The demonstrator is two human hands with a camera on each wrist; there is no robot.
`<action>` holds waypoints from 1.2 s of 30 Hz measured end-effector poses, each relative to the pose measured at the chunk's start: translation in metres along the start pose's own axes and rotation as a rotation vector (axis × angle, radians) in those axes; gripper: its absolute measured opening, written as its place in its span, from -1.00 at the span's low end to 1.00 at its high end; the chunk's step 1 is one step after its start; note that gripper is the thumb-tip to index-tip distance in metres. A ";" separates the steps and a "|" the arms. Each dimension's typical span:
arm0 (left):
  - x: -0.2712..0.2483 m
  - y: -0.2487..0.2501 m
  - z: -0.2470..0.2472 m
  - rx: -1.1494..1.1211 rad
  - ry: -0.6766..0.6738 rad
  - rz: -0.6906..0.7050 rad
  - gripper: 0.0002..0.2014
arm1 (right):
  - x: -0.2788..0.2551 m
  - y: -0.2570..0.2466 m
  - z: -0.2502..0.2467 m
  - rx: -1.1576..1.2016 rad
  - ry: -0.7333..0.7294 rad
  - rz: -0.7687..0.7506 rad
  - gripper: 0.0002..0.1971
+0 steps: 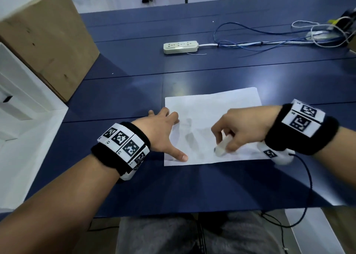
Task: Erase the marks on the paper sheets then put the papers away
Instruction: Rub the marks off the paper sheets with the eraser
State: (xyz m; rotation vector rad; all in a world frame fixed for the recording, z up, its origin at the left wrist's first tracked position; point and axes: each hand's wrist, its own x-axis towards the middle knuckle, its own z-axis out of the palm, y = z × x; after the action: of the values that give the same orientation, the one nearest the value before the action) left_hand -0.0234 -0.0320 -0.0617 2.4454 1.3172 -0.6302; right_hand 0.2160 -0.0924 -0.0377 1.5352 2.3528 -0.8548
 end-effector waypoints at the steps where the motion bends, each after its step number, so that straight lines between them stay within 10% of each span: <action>1: 0.000 0.000 0.000 0.006 0.002 0.000 0.23 | 0.005 0.004 -0.004 0.003 0.058 0.030 -0.69; 6: -0.002 0.002 0.000 0.016 0.014 -0.002 0.21 | 0.013 0.016 -0.008 -0.028 0.286 0.098 -0.78; 12: 0.000 0.001 0.000 0.004 0.005 -0.006 0.21 | -0.003 0.002 0.003 0.069 -0.020 -0.001 -0.72; 18: -0.002 0.002 -0.001 0.011 -0.002 -0.006 0.22 | 0.011 0.015 -0.009 -0.028 0.297 0.117 -0.77; 24: 0.000 0.001 0.000 0.025 0.004 -0.003 0.22 | -0.006 -0.002 0.006 0.071 -0.053 -0.035 -0.81; 31: -0.001 0.003 -0.001 0.039 -0.002 -0.011 0.23 | 0.017 0.019 -0.008 -0.018 0.315 0.151 -0.74; 36: -0.001 0.002 -0.001 0.022 0.000 -0.006 0.22 | -0.002 -0.002 0.008 0.084 -0.010 -0.048 -0.80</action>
State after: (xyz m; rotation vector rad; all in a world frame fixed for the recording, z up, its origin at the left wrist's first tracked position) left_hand -0.0219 -0.0336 -0.0605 2.4597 1.3252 -0.6495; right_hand 0.2138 -0.0990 -0.0425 1.5074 2.3841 -0.9813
